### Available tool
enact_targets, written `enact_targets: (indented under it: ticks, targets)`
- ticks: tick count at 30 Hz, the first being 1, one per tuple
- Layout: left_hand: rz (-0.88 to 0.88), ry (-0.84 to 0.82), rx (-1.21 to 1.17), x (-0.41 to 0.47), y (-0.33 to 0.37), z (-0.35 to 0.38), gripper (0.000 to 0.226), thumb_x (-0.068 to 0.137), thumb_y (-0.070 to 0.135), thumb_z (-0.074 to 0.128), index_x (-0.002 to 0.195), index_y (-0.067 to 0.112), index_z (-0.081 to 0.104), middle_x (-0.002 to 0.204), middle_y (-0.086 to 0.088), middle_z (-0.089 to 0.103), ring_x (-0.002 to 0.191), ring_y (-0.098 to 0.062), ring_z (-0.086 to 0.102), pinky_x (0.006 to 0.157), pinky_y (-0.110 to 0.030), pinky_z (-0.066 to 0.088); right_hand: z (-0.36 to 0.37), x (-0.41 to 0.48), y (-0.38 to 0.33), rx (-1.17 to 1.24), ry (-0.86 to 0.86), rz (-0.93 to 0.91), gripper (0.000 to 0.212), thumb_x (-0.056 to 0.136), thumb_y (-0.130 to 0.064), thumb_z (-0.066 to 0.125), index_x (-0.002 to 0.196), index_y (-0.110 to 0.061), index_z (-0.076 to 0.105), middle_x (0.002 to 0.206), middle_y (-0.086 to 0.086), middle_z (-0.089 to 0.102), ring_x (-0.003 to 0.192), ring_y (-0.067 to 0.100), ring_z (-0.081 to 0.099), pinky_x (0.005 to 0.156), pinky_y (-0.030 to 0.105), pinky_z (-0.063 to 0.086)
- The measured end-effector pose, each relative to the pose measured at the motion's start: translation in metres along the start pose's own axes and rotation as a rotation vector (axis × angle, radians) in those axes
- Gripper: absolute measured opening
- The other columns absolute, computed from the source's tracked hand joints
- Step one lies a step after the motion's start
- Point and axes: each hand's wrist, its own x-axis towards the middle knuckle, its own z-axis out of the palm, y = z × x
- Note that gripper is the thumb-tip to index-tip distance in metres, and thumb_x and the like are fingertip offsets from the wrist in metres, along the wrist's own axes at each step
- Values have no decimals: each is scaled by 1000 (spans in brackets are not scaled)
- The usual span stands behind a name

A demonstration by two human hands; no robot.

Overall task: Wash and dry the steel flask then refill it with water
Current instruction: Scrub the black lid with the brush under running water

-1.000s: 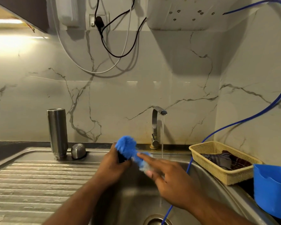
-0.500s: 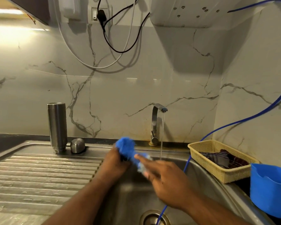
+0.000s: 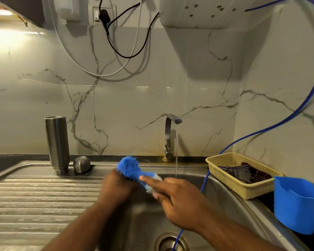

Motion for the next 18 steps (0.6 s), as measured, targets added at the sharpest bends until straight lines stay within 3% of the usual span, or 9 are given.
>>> enact_targets:
  ticks: [2,3,6,8,11,13,14,18]
  targets:
    - [89,-71,90,-13,16,11,34,79,35,83,78,43,51,71,22,59,68,7,57,62,-8,44,2,8,-2,-6,72,17,62,103,-36,47,148,-68,19,94,-11,58,83,5,53,73,20,41]
    - [115,-95,100,-16,22,16,35,78,38,83,78,44,49,70,23,58,67,9,56,60,-7,45,2,11,0,1,93,35,61,103,-36,47,149,-66,20,92,-11,59,82,5,53,71,19,40]
    - [95,-23,78,-8,21,9,36,72,32,88,92,39,59,81,18,68,79,3,66,73,-20,55,-1,6,7,42,107,68,60,104,-38,49,148,-68,21,93,-13,62,82,5,55,73,18,46]
    - [18,89,44,1,11,-4,46,66,22,91,101,31,62,88,12,70,86,-11,69,76,-28,53,-2,-1,10,49,91,57,61,104,-38,49,147,-69,19,100,-12,65,86,4,57,78,22,51]
    - [33,78,2,0,10,-3,52,65,18,92,105,33,61,92,13,70,87,-6,67,78,-22,51,1,2,12,26,113,30,62,103,-38,50,147,-69,20,100,-11,66,86,4,58,78,21,51]
    - [109,-12,5,-5,15,9,52,65,19,90,104,38,61,89,17,70,82,5,66,72,-8,46,1,7,15,91,179,59,63,102,-35,55,141,-74,25,112,-12,70,96,2,63,86,17,52]
    - [105,-19,-32,-6,16,13,49,66,18,90,102,37,63,87,16,71,80,7,66,69,-7,47,1,7,16,129,197,75,63,102,-34,57,136,-76,27,118,-14,71,102,0,63,91,15,52]
    - [-65,98,-341,5,8,-3,38,73,5,84,104,19,69,85,-1,75,76,-13,71,61,-19,53,2,-1,9,297,128,93,61,102,-31,59,137,-74,34,126,-22,66,113,-7,61,101,16,49]
